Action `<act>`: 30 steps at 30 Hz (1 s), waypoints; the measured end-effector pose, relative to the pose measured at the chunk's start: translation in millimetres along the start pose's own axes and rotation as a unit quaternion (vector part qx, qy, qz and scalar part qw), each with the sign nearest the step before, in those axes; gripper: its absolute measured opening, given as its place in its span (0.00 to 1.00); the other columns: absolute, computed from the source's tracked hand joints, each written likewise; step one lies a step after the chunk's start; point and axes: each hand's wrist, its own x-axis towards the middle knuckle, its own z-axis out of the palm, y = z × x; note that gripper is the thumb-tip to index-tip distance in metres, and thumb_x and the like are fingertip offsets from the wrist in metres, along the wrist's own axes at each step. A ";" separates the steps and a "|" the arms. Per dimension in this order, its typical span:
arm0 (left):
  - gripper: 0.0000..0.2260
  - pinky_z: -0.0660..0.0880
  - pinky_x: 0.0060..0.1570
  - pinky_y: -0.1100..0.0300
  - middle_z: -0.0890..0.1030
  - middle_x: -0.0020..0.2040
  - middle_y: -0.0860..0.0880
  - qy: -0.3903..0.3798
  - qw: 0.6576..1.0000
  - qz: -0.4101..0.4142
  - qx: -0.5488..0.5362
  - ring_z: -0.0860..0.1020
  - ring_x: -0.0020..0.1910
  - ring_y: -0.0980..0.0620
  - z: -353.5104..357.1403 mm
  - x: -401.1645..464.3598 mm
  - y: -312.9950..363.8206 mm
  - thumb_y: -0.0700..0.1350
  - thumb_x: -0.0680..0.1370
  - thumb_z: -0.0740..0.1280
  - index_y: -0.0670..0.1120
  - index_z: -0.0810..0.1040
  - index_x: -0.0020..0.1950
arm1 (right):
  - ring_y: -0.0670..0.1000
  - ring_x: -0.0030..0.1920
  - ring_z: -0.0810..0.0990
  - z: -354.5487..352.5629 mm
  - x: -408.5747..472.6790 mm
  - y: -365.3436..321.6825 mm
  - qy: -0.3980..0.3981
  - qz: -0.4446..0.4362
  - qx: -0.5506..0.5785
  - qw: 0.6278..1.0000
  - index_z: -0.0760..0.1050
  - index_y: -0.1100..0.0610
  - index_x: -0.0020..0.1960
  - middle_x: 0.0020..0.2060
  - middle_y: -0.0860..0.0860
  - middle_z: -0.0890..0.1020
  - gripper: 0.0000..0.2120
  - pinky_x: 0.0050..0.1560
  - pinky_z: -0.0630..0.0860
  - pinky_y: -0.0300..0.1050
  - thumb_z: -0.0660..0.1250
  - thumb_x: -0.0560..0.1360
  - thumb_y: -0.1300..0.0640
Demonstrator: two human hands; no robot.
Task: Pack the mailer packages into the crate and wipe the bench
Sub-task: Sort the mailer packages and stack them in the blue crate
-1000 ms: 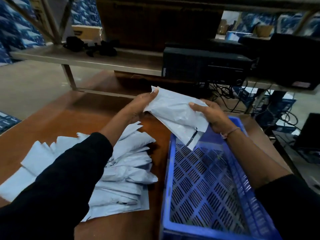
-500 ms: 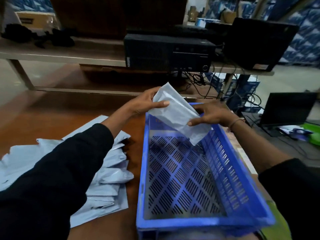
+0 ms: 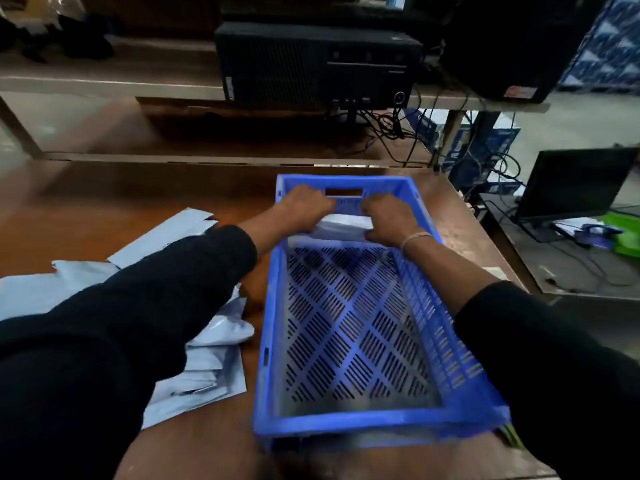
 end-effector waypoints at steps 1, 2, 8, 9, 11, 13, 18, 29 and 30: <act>0.20 0.76 0.54 0.46 0.81 0.62 0.42 -0.030 0.999 -0.004 0.017 0.80 0.62 0.40 2.9 7.2 5.4 0.44 0.76 0.73 0.45 0.73 0.66 | 0.62 0.58 0.78 6.9 2.1 -3.6 -0.008 0.008 -0.020 1.000 0.74 0.57 0.62 0.58 0.59 0.78 0.21 0.45 0.76 0.53 0.73 0.71 0.55; 0.20 0.76 0.52 0.46 0.80 0.62 0.42 -0.054 0.998 -0.005 0.023 0.80 0.61 0.40 6.3 13.6 10.2 0.43 0.77 0.73 0.45 0.73 0.67 | 0.62 0.59 0.77 14.6 3.4 -5.9 -0.019 0.018 -0.030 0.999 0.72 0.58 0.65 0.59 0.59 0.78 0.23 0.46 0.77 0.54 0.73 0.72 0.56; 0.22 0.78 0.60 0.46 0.79 0.65 0.44 -0.161 0.987 0.017 0.010 0.79 0.64 0.41 28.3 34.0 36.8 0.43 0.76 0.74 0.44 0.74 0.68 | 0.63 0.63 0.76 63.0 -4.7 -4.0 -0.108 0.055 0.008 0.993 0.69 0.61 0.69 0.64 0.60 0.75 0.33 0.56 0.78 0.60 0.77 0.69 0.51; 0.23 0.77 0.63 0.44 0.78 0.67 0.43 -0.170 0.985 0.023 0.002 0.78 0.65 0.40 31.9 35.4 40.7 0.43 0.75 0.76 0.44 0.75 0.68 | 0.63 0.64 0.75 67.2 -5.5 -2.8 -0.125 0.049 0.009 0.991 0.69 0.60 0.69 0.64 0.60 0.74 0.37 0.57 0.77 0.60 0.79 0.67 0.49; 0.28 0.76 0.64 0.42 0.78 0.66 0.43 -0.187 0.982 0.025 -0.014 0.78 0.64 0.39 42.1 39.2 45.4 0.44 0.71 0.80 0.43 0.75 0.67 | 0.63 0.64 0.75 69.5 -5.3 -0.6 -0.161 0.032 0.006 0.986 0.69 0.59 0.70 0.64 0.59 0.73 0.44 0.58 0.76 0.59 0.82 0.61 0.43; 0.28 0.79 0.60 0.44 0.79 0.63 0.43 -0.210 0.977 0.018 -0.034 0.80 0.59 0.40 50.7 44.0 47.4 0.45 0.68 0.82 0.42 0.76 0.63 | 0.62 0.64 0.75 69.5 -2.1 4.0 -0.189 0.019 0.011 0.982 0.69 0.58 0.70 0.65 0.58 0.73 0.47 0.59 0.75 0.57 0.82 0.59 0.38; 0.13 0.76 0.58 0.50 0.79 0.65 0.41 -0.228 0.974 -0.001 -0.001 0.78 0.61 0.40 62.0 49.1 47.2 0.46 0.83 0.66 0.41 0.77 0.65 | 0.60 0.64 0.76 72.1 5.5 14.2 -0.217 0.029 0.025 0.975 0.71 0.56 0.68 0.64 0.57 0.73 0.45 0.58 0.75 0.53 0.81 0.58 0.36; 0.25 0.73 0.65 0.44 0.71 0.71 0.35 -0.156 0.973 -0.104 -0.133 0.74 0.68 0.35 76.1 57.6 42.7 0.38 0.81 0.69 0.39 0.64 0.75 | 0.66 0.57 0.80 101.3 21.1 16.4 -0.101 0.163 0.152 0.969 0.67 0.55 0.71 0.62 0.59 0.76 0.39 0.51 0.77 0.54 0.81 0.65 0.57; 0.25 0.73 0.64 0.45 0.71 0.70 0.35 -0.161 0.970 -0.104 -0.147 0.75 0.67 0.35 74.7 56.2 42.3 0.39 0.79 0.71 0.39 0.65 0.74 | 0.66 0.58 0.79 100.7 20.3 17.3 -0.116 0.153 0.154 0.969 0.64 0.56 0.73 0.64 0.59 0.74 0.44 0.52 0.77 0.54 0.82 0.63 0.58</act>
